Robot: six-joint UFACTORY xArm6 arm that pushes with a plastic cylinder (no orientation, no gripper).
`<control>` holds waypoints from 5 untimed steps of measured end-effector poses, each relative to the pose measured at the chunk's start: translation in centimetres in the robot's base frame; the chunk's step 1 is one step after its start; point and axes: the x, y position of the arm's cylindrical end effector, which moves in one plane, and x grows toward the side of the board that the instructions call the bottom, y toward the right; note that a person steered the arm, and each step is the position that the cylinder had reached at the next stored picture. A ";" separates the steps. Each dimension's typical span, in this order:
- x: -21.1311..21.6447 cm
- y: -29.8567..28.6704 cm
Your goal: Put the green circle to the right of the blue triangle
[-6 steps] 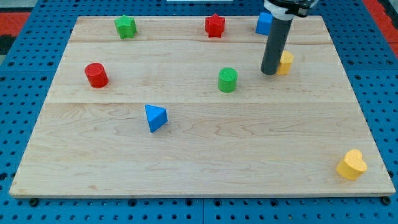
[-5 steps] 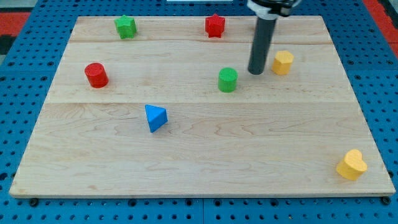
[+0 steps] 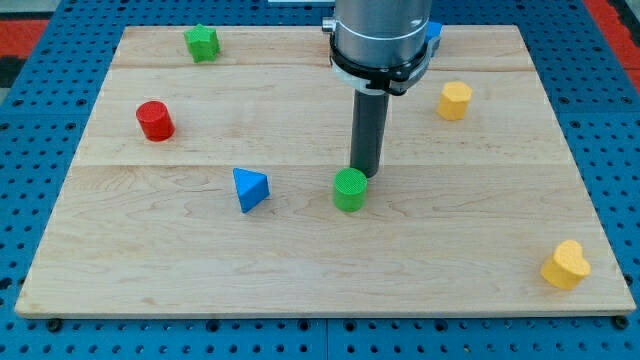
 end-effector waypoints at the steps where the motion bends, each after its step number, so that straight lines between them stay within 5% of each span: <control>1: 0.4 1.5; 3: 3.0 7.8; 5: 3.1 -0.9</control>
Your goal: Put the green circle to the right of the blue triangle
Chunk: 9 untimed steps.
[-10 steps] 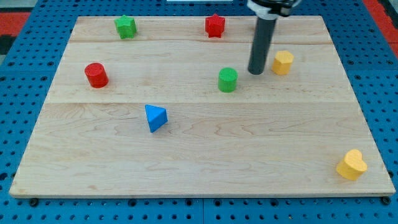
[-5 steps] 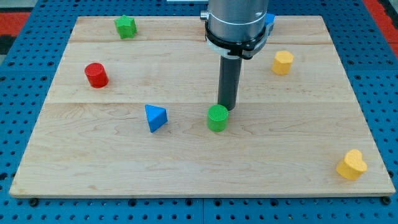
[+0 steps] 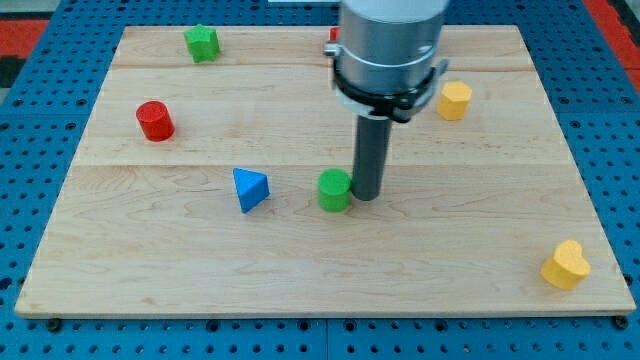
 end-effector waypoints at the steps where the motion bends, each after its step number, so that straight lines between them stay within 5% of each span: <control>1: 0.0 -0.4; 9: 2.4 -1.6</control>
